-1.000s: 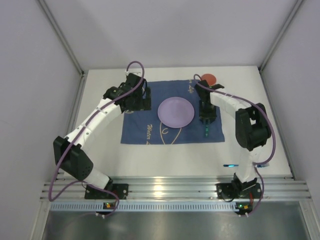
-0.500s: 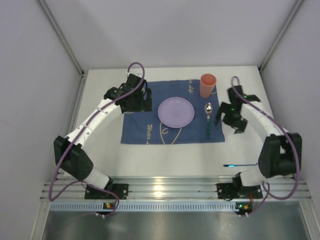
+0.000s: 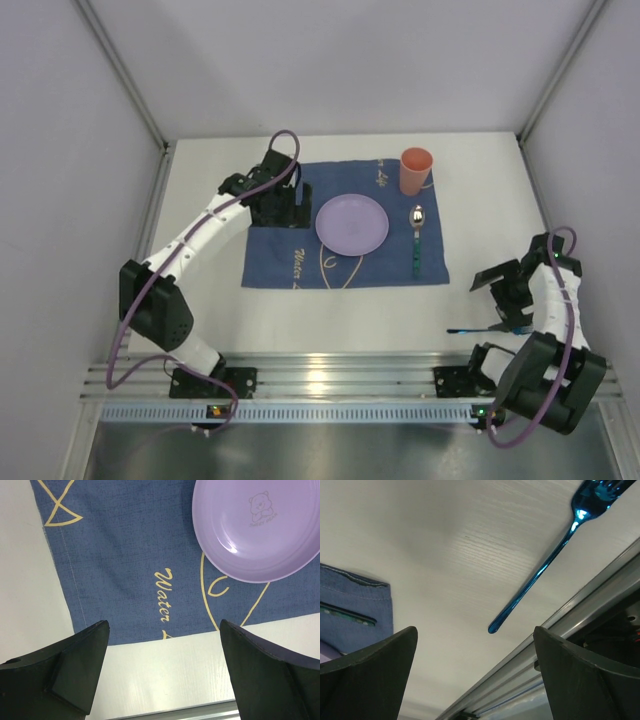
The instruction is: Set the dinner table for one person
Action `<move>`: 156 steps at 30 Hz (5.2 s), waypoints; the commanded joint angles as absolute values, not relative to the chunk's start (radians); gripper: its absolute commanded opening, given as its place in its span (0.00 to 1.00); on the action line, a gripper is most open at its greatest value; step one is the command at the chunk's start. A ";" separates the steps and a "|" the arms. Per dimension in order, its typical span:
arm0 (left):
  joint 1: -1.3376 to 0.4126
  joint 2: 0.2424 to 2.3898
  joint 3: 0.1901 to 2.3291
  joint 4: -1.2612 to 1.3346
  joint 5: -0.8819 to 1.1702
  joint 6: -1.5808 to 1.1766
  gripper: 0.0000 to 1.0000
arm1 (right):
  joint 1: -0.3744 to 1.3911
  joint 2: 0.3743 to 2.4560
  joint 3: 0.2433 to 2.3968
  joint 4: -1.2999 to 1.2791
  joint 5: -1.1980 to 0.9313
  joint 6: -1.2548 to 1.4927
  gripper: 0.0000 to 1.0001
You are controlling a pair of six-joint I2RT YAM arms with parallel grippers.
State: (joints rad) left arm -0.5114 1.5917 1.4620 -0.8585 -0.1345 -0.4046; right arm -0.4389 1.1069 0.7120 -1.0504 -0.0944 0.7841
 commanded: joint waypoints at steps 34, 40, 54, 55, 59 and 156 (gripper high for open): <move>-0.423 1.626 1.425 -0.729 -0.075 -0.374 0.97 | -0.566 1.549 0.790 -0.773 0.063 0.776 0.88; -0.422 1.681 1.497 -0.752 -0.057 -0.387 0.96 | -0.479 1.672 1.000 -0.681 -0.020 0.753 0.82; -0.422 1.732 1.586 -0.799 -0.048 -0.405 0.96 | -0.285 1.770 1.347 -0.790 -0.019 0.586 0.81; -0.422 1.730 1.576 -0.799 -0.045 -0.408 0.96 | -0.287 1.778 1.348 -0.793 -0.011 0.575 0.81; -0.422 1.718 1.555 -0.801 -0.038 -0.417 0.95 | -0.284 1.822 1.367 -0.805 0.024 0.543 0.73; -0.074 1.922 1.269 -0.448 0.827 -0.334 0.07 | 0.225 1.390 1.537 -0.940 -0.357 0.647 1.00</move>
